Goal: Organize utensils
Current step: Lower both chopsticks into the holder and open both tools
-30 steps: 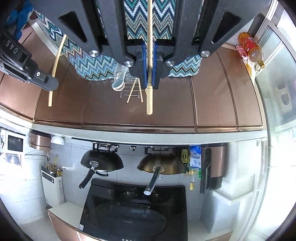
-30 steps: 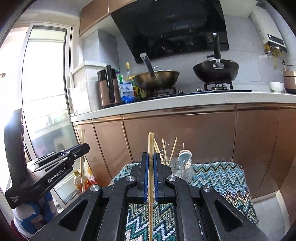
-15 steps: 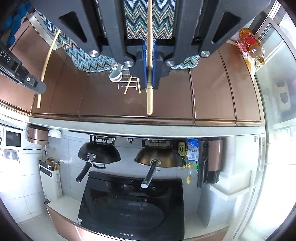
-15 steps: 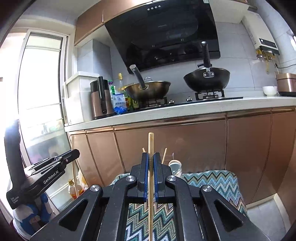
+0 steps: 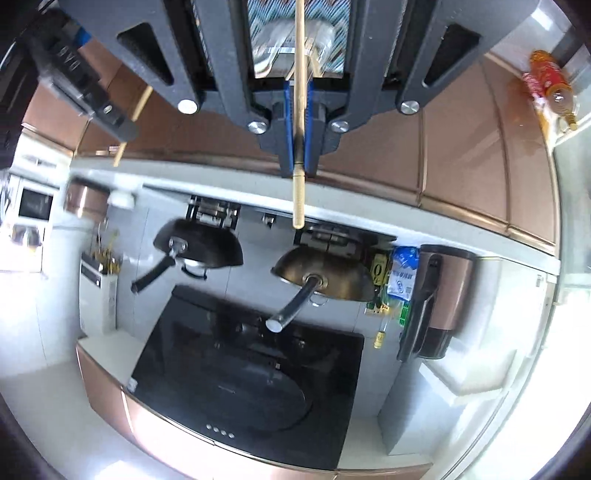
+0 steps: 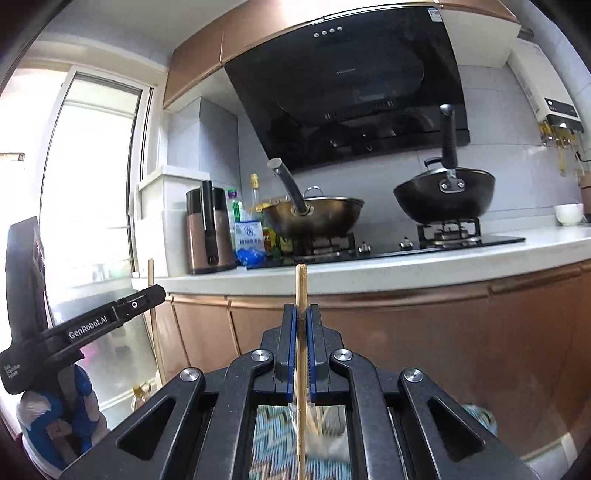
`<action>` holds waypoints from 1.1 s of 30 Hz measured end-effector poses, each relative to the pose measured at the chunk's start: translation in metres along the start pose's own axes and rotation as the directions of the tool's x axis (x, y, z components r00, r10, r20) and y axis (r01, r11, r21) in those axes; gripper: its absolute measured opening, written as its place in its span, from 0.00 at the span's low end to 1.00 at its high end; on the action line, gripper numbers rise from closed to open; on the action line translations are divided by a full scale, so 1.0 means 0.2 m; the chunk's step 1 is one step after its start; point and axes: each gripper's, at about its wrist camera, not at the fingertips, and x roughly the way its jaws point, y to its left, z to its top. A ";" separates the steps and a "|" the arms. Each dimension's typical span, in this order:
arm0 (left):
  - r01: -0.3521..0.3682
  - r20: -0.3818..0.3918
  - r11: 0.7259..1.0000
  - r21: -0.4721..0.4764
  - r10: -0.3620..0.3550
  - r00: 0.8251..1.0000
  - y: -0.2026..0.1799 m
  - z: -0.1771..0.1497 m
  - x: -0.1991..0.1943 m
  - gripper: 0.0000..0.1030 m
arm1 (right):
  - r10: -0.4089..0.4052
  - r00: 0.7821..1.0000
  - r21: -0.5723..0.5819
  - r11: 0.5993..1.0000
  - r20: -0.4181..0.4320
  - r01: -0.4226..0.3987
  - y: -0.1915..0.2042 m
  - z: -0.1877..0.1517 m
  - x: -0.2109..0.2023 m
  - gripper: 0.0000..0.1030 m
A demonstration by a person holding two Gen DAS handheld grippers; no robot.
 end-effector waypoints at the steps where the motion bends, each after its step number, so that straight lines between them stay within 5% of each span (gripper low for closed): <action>1: 0.004 0.009 1.000 -0.007 -0.004 1.000 0.00 0.01 0.04 0.04 | 0.004 1.000 0.004 1.000 0.006 -0.004 -0.01 0.00 0.05 0.05; 9: 0.008 0.054 0.998 -0.061 -0.004 0.999 0.01 -0.05 0.43 0.05 | 0.032 0.999 0.038 0.999 0.005 -0.033 -0.07 -0.07 0.42 0.05; 15: -0.012 0.005 0.996 -0.085 0.012 1.000 0.06 -0.23 0.68 0.05 | 0.023 0.999 0.042 0.999 -0.029 -0.022 -0.13 -0.20 0.63 0.05; 33: -0.074 0.016 0.994 -0.082 0.076 0.997 0.12 -0.49 0.91 0.09 | -0.021 0.989 0.031 0.999 -0.144 0.025 -0.18 -0.47 0.80 0.09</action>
